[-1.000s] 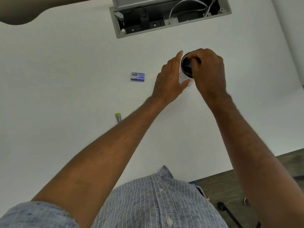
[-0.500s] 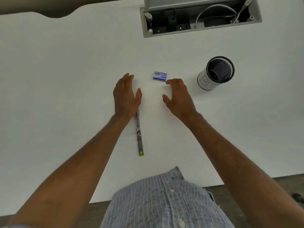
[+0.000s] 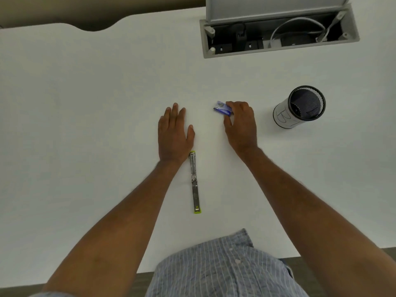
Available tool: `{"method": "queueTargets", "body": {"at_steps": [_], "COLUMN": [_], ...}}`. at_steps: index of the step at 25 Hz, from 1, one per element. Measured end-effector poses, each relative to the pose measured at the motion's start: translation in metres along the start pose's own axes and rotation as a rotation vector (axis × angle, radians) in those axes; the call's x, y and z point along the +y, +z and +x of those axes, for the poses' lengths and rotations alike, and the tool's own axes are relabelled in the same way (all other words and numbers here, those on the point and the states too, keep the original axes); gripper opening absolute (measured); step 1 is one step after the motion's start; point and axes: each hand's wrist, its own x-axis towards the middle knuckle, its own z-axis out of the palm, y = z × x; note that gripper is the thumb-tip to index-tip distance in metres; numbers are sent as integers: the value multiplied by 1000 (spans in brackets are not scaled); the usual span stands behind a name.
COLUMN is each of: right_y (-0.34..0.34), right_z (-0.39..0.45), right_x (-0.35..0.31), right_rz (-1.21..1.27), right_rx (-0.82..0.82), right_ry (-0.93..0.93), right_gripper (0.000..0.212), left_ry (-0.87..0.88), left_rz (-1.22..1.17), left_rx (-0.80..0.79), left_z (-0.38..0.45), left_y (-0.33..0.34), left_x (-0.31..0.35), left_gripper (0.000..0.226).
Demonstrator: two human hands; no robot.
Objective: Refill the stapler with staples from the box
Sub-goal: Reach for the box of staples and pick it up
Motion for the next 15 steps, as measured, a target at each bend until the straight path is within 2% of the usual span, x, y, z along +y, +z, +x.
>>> {"method": "queueTargets", "body": {"at_steps": [6,9,12,15], "right_y": [3,-3,-11,-20], "right_z": [1,6,0,-24], "right_x": [0,-6,-19,-34], "right_rz": [39,160,334,490], "right_rx": [17,7,14,25], "right_ry": [42,133,238,306], "right_gripper": [39,36,32,31], "left_ry": [11,-31,-190,-338], "left_rz": [-12,-85,-308,-732], "left_rx": [6,-26,-47,8], "left_z": [0,3,8,6], "left_y": [1,-2,-15,-40], "left_x": [-1,2,23,57], "left_gripper": [59,57,47,33]}}
